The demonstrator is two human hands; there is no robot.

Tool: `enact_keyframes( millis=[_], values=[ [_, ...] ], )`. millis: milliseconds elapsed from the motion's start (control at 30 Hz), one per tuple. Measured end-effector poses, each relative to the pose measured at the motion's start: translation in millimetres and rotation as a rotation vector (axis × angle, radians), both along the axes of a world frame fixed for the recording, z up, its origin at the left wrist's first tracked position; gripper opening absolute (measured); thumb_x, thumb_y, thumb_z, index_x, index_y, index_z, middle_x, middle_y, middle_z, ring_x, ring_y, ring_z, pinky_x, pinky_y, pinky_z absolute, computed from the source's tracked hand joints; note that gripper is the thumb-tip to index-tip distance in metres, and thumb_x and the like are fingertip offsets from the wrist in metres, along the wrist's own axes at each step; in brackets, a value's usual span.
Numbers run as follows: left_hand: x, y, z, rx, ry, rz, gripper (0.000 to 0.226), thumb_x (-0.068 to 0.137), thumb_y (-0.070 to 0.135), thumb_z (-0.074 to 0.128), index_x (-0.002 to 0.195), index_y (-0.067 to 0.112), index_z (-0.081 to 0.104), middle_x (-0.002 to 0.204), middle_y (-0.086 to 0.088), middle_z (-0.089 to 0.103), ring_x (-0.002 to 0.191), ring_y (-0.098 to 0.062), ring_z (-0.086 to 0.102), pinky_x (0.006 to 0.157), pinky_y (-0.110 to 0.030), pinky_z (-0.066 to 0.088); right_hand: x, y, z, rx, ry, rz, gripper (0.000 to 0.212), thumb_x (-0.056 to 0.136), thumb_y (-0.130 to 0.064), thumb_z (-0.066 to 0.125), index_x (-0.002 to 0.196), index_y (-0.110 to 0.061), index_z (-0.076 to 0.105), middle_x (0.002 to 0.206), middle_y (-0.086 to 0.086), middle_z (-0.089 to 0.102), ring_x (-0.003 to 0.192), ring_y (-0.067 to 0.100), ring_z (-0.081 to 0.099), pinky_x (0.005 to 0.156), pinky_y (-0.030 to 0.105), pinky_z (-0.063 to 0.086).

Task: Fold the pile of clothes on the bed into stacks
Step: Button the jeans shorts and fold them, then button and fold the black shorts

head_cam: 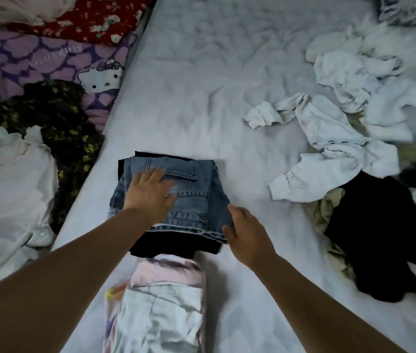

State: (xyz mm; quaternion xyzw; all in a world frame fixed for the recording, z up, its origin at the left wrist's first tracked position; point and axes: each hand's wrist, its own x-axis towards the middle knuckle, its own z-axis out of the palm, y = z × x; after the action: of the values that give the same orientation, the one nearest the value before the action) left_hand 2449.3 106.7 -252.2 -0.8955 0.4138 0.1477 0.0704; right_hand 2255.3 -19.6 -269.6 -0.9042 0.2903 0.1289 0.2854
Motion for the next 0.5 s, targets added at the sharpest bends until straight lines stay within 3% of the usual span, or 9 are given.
enact_keyframes(
  millis=[133, 267, 367, 500],
  values=[
    [-59, -35, 14, -0.106, 0.192, -0.037, 0.045, 0.097, 0.039, 0.041, 0.140, 0.027, 0.040, 0.154, 0.001, 0.025, 0.141, -0.019, 0.020, 0.112, -0.033, 0.016, -43, -27, 16, -0.029, -0.011, -0.101, 0.047, 0.099, -0.028, 0.043, 0.142, -0.014, 0.035, 0.142, 0.006, 0.039, 0.127, 0.023, 0.041, 0.103, 0.031, 0.034],
    [-127, -73, 15, -0.189, 0.365, -0.078, 0.038, 0.095, 0.033, 0.048, 0.130, 0.023, 0.052, 0.137, 0.001, 0.046, 0.128, -0.019, 0.041, 0.100, -0.028, 0.035, -97, -70, 25, -0.075, -0.018, -0.227, 0.040, 0.094, -0.029, 0.051, 0.128, -0.008, 0.053, 0.130, 0.009, 0.051, 0.119, 0.025, 0.050, 0.095, 0.032, 0.039],
    [-177, -98, 12, -0.160, 0.432, -0.138, 0.042, 0.097, 0.039, 0.043, 0.138, 0.029, 0.042, 0.144, 0.008, 0.038, 0.132, -0.013, 0.036, 0.103, -0.025, 0.032, -143, -107, 28, -0.069, -0.011, -0.340, 0.041, 0.089, -0.036, 0.047, 0.108, -0.002, 0.062, 0.114, 0.013, 0.057, 0.107, 0.030, 0.055, 0.082, 0.032, 0.042],
    [-238, -141, 3, -0.160, 0.459, -0.194, 0.043, 0.097, 0.041, 0.042, 0.138, 0.031, 0.042, 0.145, 0.010, 0.037, 0.130, -0.010, 0.038, 0.104, -0.025, 0.033, -207, -153, 22, -0.129, 0.009, -0.453, 0.032, 0.092, -0.023, 0.054, 0.117, -0.004, 0.060, 0.119, 0.011, 0.055, 0.112, 0.027, 0.052, 0.090, 0.035, 0.043]
  ],
)
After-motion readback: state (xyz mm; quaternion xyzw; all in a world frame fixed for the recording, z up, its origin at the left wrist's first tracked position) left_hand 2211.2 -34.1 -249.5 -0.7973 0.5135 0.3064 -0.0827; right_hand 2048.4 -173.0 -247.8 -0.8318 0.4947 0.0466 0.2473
